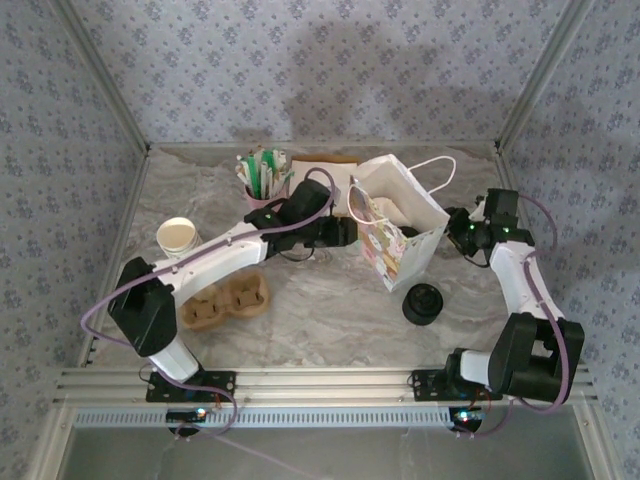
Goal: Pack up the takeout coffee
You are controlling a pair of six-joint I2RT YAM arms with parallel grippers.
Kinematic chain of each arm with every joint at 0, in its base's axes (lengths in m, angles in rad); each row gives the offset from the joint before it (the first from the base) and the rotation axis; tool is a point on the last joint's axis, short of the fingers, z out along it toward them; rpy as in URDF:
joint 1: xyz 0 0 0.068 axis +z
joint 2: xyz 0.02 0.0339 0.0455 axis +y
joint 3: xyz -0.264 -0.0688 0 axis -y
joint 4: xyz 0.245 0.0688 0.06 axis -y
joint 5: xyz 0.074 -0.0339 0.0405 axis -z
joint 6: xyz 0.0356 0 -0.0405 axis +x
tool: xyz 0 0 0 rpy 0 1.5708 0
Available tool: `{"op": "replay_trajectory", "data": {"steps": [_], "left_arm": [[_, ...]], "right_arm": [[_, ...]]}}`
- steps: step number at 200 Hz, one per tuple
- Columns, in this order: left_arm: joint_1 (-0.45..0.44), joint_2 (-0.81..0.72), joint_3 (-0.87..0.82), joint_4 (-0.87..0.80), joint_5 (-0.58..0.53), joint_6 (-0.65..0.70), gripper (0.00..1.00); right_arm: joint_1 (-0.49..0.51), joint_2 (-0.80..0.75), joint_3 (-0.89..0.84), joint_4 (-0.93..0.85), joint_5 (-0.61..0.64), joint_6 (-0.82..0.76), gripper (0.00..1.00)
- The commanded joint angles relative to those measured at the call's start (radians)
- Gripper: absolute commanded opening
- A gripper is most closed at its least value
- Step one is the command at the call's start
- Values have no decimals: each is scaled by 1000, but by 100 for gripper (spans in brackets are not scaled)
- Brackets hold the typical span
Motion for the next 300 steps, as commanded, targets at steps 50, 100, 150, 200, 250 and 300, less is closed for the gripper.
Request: {"op": "replay_trajectory", "data": {"steps": [50, 100, 150, 200, 250, 300], "left_arm": [[36, 22, 45, 15, -9, -5, 54], [51, 18, 43, 4, -7, 0, 54], [56, 9, 45, -2, -7, 2, 54], [54, -57, 5, -21, -45, -1, 56], [53, -209, -95, -78, -165, 20, 69], [60, -380, -227, -151, -371, 72, 99]], "right_arm": [[87, -52, -37, -12, -16, -20, 55], [130, -106, -59, -35, -23, -15, 55], [167, -160, -87, -58, -25, -12, 56], [151, -223, -86, -138, 30, -46, 60], [63, -275, -50, -168, 88, -107, 72], [-56, -307, -49, -106, 67, -183, 100]]}}
